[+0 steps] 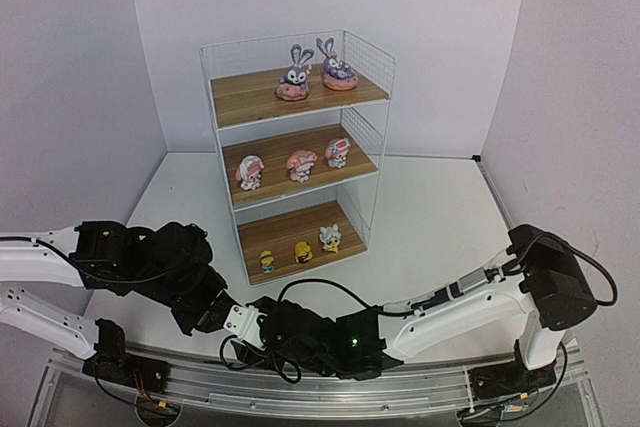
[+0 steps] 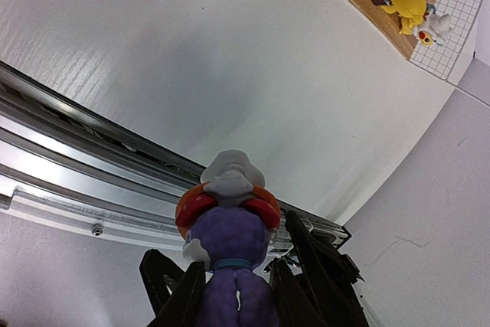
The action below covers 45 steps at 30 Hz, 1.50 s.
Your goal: Place and organize the plastic toys onto the shelf
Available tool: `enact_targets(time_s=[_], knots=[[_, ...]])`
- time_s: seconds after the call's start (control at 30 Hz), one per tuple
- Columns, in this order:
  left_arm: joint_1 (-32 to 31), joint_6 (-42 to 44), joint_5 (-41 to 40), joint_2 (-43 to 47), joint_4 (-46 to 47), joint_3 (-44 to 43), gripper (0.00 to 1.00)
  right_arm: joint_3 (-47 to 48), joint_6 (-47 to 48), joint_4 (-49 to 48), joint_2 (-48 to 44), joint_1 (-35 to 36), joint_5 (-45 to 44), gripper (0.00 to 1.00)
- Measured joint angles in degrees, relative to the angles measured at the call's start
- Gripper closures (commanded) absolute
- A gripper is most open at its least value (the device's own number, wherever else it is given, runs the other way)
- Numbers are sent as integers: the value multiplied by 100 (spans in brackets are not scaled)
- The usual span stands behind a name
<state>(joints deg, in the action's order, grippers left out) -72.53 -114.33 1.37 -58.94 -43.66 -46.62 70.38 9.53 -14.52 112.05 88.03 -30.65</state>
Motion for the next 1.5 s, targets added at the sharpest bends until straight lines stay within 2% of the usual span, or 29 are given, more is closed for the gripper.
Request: enact_targets(time_s=[0.2, 0.27, 0.37, 0.5, 0.6, 0.67, 0.77, 0.87, 0.9, 0.97, 1.33, 1.5], knots=[[-15, -17, -7, 193, 182, 111, 100, -152, 117, -693, 70, -24, -491, 33], [-15, -21, -25, 217, 179, 111, 100, -154, 262, -859, 125, -22, -673, 37], [-15, -17, -132, 235, 199, 111, 100, -154, 467, -1104, 216, -21, -849, 50], [-11, -14, -259, 241, 272, 112, 100, -154, 701, -1356, 327, 2, -980, 58], [-9, -14, -308, 254, 319, 141, 98, -152, 839, -1487, 395, 9, -1016, 74], [-5, -14, -324, 256, 320, 151, 89, -150, 857, -1555, 424, 15, -1052, 89], [-2, -5, -355, 282, 340, 158, 69, -150, 917, -1595, 426, 15, -1110, 100], [2, -40, -384, 306, 367, 160, 31, -152, 960, -1624, 426, 18, -1172, 100], [5, -65, -398, 311, 376, 161, 15, -155, 977, -1629, 426, 20, -1198, 100], [8, -62, -404, 336, 276, 172, 2, -229, 953, -1623, 412, 11, -1278, 100], [-59, -73, -534, 448, 209, 51, 0, -905, 381, -1709, -94, -118, -1381, 100], [-61, -74, -965, 672, -20, -112, 1, -1341, -14, -1701, -668, -151, -1112, 100]])
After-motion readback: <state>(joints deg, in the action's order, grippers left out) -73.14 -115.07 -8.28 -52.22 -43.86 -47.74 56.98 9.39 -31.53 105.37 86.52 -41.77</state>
